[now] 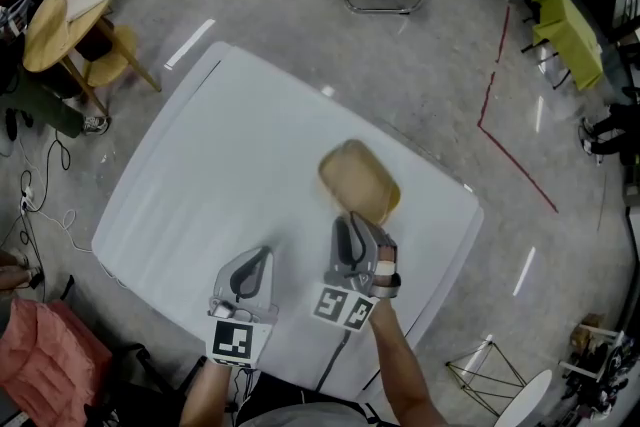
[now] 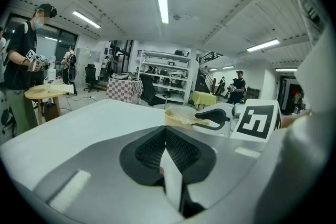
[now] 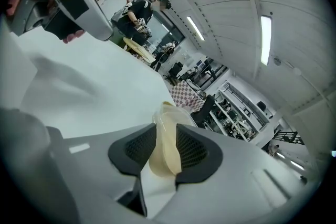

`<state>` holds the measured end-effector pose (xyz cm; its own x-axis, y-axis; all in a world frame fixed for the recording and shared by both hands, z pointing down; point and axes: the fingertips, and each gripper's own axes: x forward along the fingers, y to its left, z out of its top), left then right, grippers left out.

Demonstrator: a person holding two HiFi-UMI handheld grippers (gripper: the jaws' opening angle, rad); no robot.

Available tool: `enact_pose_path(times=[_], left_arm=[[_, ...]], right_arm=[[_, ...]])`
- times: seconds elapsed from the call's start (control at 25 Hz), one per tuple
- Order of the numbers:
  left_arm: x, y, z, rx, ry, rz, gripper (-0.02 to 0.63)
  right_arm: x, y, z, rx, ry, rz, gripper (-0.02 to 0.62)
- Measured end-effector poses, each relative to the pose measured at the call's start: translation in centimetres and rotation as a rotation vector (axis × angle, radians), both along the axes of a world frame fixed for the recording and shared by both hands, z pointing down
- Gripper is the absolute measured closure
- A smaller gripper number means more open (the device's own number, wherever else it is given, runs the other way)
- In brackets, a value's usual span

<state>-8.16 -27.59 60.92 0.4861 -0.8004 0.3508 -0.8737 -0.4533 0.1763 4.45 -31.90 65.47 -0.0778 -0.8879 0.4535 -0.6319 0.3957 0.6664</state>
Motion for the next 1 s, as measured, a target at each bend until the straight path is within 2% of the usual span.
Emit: enact_pose_path(times=[0.4, 1.0], left_arm=[[-0.5, 0.6, -0.6, 0.015, -0.001, -0.006, 0.595], [-1.0, 3.0, -2.9, 0.048, -0.014, -0.015, 0.595]], right_arm=[[0.0, 0.4, -0.5, 0.005, 0.026, 0.009, 0.508], [1.3, 1.6, -4.6, 0.092, 0.03, 0.071, 0.546]])
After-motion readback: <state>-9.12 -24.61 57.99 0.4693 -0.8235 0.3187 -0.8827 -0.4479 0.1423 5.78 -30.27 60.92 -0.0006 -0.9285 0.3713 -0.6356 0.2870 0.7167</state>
